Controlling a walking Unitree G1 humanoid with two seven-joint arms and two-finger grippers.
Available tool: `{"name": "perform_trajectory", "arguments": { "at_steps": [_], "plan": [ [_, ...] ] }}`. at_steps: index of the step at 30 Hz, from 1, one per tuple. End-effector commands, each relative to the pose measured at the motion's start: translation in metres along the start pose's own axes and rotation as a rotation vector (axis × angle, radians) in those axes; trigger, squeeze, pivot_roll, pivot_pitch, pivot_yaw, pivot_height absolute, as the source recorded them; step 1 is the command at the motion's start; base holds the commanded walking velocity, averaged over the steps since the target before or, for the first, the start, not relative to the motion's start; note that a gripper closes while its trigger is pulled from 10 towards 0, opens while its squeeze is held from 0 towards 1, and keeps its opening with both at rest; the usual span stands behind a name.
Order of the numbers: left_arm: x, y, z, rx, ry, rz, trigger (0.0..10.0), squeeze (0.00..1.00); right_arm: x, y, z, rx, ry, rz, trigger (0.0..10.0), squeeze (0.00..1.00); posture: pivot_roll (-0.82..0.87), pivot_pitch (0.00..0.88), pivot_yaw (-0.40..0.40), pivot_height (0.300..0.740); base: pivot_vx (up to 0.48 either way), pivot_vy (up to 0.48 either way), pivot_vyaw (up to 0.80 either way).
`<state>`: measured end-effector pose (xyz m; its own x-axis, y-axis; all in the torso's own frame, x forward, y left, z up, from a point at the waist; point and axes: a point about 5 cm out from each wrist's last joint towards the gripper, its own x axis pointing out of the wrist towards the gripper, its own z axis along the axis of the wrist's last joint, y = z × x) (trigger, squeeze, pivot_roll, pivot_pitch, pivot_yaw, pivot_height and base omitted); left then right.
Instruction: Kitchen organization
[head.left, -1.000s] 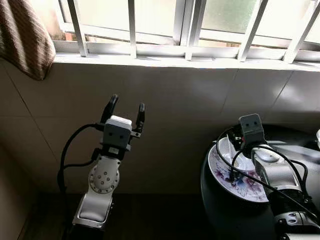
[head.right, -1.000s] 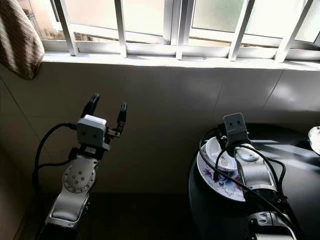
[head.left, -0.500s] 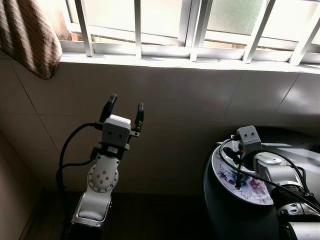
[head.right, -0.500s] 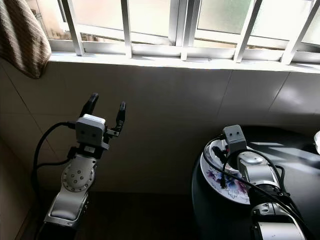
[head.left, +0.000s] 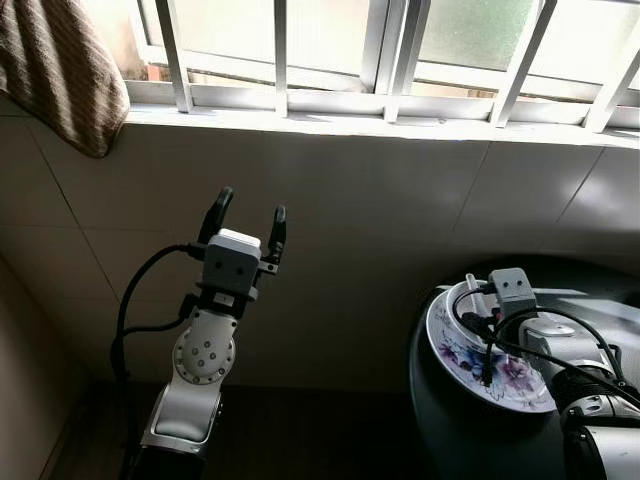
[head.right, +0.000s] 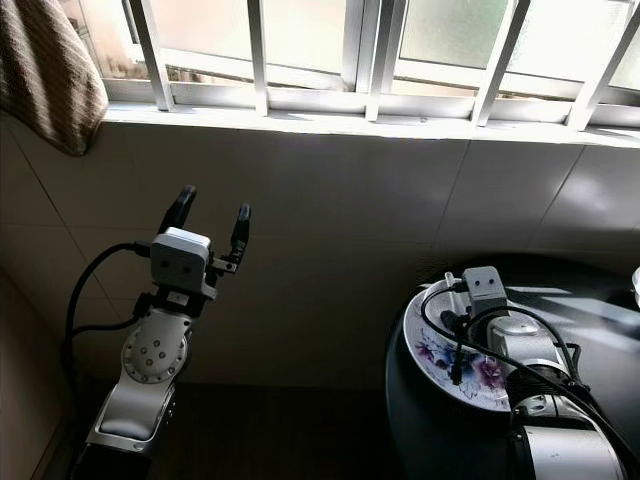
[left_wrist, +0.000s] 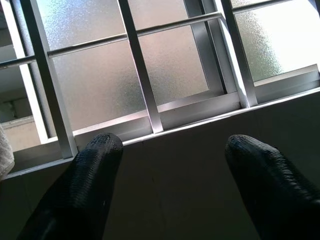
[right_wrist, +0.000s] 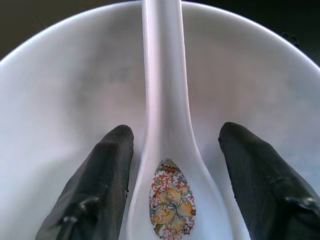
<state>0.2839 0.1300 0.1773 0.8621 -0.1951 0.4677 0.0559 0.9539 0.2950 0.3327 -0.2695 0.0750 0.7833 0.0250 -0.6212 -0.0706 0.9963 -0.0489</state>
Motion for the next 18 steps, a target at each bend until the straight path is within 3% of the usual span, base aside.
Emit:
{"name": "perform_trajectory", "arguments": {
  "at_steps": [1, 2, 3, 4, 5, 18],
  "plan": [
    [0.001, 0.000, -0.001, 0.000, 0.010, -0.005, 10.0, 0.00, 0.001, 0.001, -0.002, 0.034, 0.017, 0.022, 10.0, 0.00, 0.02, 0.000, -0.052, 0.740, 0.000, 0.000, 0.00],
    [0.001, -0.001, -0.002, 0.000, 0.011, -0.005, 10.0, 0.00, 0.001, 0.002, -0.003, 0.044, 0.019, 0.032, 10.0, 0.00, 0.02, 0.000, -0.052, 0.740, 0.000, 0.000, 0.00],
    [0.001, -0.001, -0.002, 0.000, 0.012, -0.006, 10.0, 0.00, 0.001, 0.000, -0.006, 0.064, 0.025, 0.020, 3.8, 0.00, 0.02, 0.000, -0.054, 0.740, 0.000, 0.000, 0.00],
    [0.001, -0.001, -0.002, 0.001, 0.013, -0.006, 10.0, 0.00, 0.001, -0.001, -0.007, 0.073, 0.026, 0.015, 3.8, 0.00, 0.02, 0.000, -0.055, 0.740, 0.000, 0.000, 0.00],
    [0.001, -0.001, -0.002, 0.002, 0.015, -0.005, 10.0, 0.00, 0.001, -0.002, -0.007, 0.080, 0.024, 0.011, 0.0, 0.00, 0.02, 0.000, -0.055, 0.740, 0.000, 0.000, 0.00],
    [0.000, -0.001, -0.004, 0.003, 0.025, -0.004, 10.0, 0.00, 0.000, -0.007, 0.009, 0.017, -0.068, -0.085, 0.0, 0.00, 0.02, 0.000, -0.056, 0.740, 0.000, 0.000, 0.00]
  ]
}}
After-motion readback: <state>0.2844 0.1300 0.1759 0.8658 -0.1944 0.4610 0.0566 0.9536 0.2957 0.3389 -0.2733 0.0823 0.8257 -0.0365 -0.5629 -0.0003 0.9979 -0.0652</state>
